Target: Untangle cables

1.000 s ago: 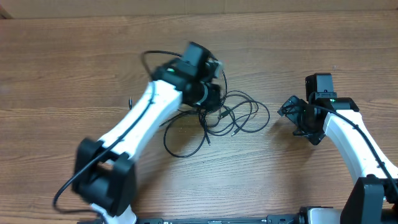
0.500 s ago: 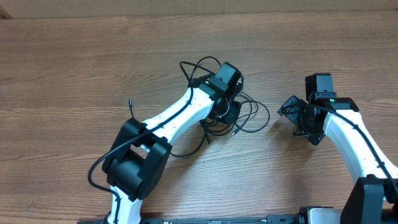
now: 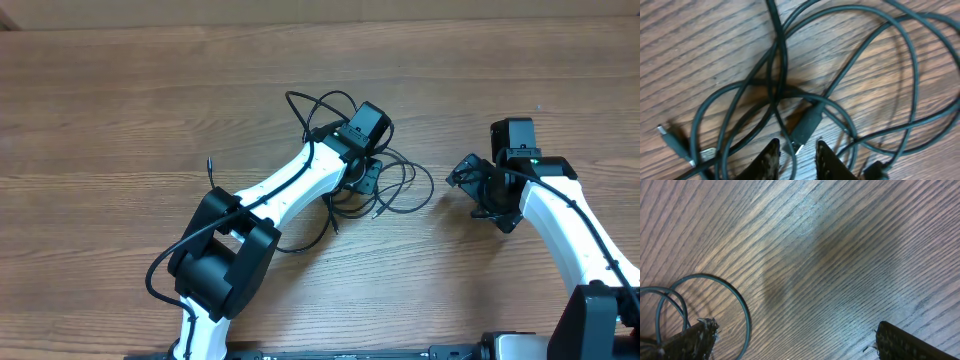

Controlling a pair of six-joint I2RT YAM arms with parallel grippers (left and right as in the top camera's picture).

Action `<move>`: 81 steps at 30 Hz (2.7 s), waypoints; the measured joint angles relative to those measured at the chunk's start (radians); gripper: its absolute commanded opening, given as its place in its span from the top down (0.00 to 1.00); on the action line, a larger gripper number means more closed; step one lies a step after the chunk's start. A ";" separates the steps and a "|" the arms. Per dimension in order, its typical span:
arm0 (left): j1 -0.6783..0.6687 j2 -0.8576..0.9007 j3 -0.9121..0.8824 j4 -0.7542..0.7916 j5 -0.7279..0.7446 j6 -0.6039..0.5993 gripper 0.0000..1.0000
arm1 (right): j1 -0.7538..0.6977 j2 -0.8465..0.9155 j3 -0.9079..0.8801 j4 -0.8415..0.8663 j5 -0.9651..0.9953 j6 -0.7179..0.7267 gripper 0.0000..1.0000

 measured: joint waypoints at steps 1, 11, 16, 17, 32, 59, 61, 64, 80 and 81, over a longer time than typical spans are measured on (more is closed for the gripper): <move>0.000 0.000 0.000 0.000 0.000 0.000 0.77 | 0.000 0.000 0.000 0.001 0.000 0.000 0.00; 0.000 0.000 0.000 -0.040 -0.121 0.013 0.85 | 0.000 0.000 0.000 0.000 0.000 0.000 0.00; 0.000 0.001 0.000 -0.040 -0.139 0.048 0.89 | 0.000 0.000 0.000 0.001 0.000 0.000 0.00; 0.000 0.002 0.000 -0.040 -0.141 0.055 0.90 | 0.000 0.000 0.000 0.001 0.000 0.000 0.00; 0.000 0.074 0.000 -0.029 -0.143 0.110 0.89 | 0.000 0.000 0.000 0.000 0.000 0.000 0.00; 0.030 0.077 0.024 -0.012 -0.145 0.209 0.74 | 0.000 0.000 0.000 0.000 0.000 0.000 0.00; 0.031 0.077 0.027 -0.003 -0.146 0.219 0.74 | 0.000 0.000 0.000 0.000 0.000 0.000 0.00; 0.031 0.077 0.027 -0.001 -0.146 0.219 0.73 | 0.000 0.000 0.000 0.001 0.000 0.000 0.00; 0.031 0.114 0.045 0.010 -0.123 0.222 0.71 | 0.000 0.000 0.000 0.000 0.000 0.000 0.00; 0.031 0.119 0.050 0.007 -0.119 0.222 0.73 | 0.000 0.000 0.000 0.000 0.000 0.000 0.00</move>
